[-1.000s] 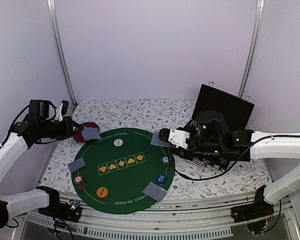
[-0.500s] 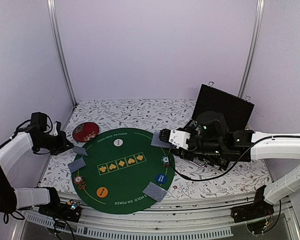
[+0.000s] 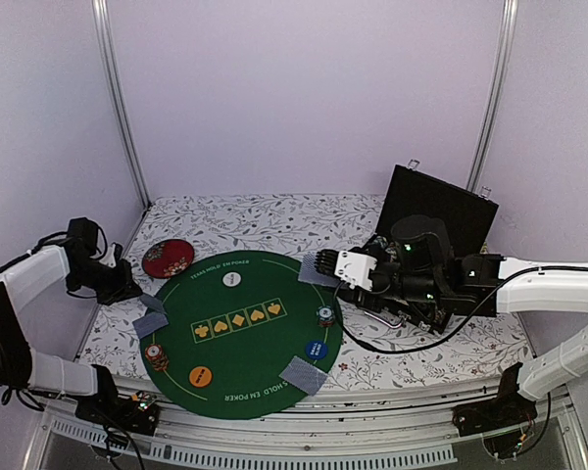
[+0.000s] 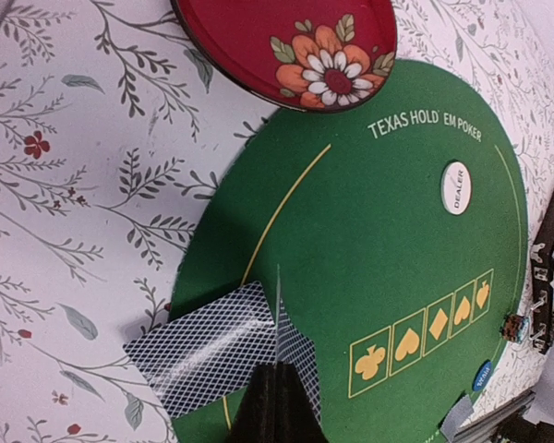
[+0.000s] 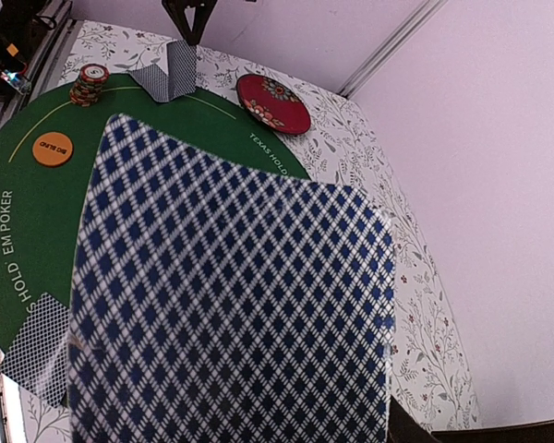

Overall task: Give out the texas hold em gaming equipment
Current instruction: Place the poker card in the small blind area.

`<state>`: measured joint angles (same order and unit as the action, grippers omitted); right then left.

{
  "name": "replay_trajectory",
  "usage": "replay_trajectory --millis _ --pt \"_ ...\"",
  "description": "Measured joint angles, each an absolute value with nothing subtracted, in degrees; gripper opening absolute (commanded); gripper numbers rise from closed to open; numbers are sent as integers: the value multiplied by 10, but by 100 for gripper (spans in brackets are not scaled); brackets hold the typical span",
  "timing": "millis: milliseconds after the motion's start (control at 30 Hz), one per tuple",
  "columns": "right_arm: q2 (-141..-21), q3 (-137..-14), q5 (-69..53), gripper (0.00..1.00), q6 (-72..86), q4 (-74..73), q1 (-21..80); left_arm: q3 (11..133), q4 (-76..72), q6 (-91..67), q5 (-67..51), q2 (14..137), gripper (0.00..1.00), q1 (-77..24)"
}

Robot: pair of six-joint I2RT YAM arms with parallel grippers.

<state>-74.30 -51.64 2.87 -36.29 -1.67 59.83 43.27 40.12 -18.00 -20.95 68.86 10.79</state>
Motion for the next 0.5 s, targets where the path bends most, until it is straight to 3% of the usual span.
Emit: replay_trajectory --millis 400,500 --pt "-743 -513 29 44 -367 -17 597 431 397 -180 -204 728 0 115" --pt "-743 -513 29 45 -368 -17 597 431 397 -181 -200 733 4 117"
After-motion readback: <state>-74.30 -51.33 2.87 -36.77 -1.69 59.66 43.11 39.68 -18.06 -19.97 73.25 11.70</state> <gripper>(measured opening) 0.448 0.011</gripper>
